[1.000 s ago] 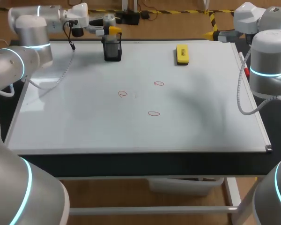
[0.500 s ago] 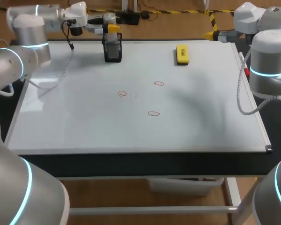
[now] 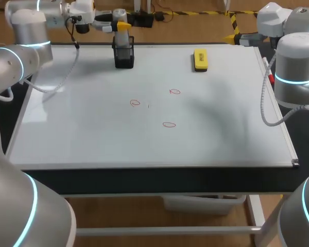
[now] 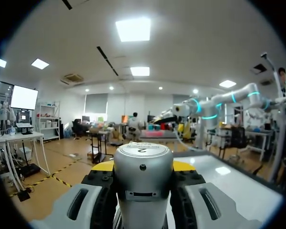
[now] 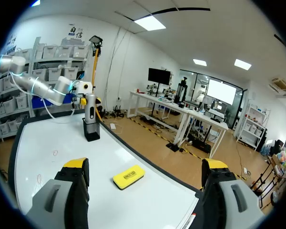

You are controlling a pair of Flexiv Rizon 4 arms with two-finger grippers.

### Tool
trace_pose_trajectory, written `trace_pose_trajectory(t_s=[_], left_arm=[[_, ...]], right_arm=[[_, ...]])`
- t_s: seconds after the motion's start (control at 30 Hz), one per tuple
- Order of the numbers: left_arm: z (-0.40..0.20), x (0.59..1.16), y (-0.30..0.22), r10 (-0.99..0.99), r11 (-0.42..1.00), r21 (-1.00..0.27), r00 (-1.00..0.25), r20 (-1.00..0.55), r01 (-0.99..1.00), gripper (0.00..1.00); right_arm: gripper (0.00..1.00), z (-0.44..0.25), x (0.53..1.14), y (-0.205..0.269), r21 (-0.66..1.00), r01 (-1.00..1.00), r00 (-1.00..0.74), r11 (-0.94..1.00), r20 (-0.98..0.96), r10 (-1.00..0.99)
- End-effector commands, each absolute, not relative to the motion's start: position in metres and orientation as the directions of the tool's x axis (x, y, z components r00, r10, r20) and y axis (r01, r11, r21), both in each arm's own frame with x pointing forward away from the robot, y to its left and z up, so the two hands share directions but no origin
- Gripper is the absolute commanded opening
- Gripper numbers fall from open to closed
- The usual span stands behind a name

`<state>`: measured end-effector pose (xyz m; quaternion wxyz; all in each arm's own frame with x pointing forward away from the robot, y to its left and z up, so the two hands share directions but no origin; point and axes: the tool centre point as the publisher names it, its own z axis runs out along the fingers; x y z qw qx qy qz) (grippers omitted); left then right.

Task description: Pick up the inspection probe, press it on each red-marked spot on the whiteboard one by one, put down the probe, pick up the eraser, and wipe off all the red marks.

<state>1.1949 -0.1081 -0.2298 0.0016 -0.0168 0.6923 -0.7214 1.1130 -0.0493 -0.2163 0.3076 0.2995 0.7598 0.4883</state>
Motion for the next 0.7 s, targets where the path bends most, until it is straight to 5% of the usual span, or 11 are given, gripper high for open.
trace_pose_trajectory(t_s=[0.03, 0.7], left_arm=[[-0.218, 1.2, -0.107, 0.063, -0.034, -0.999, -0.998, 0.018, -0.02, 0.0], [-0.173, 1.193, -0.107, 0.047, -0.035, -0.999, -0.999, -0.003, 0.002, 0.0]], right_arm=[[1.0, -0.216, 1.113, -0.05, 0.926, 0.156, -0.632, 0.345, -0.174, 0.755], [1.0, -0.216, 1.113, -0.05, 0.926, 0.156, -0.632, 0.345, -0.174, 0.755]])
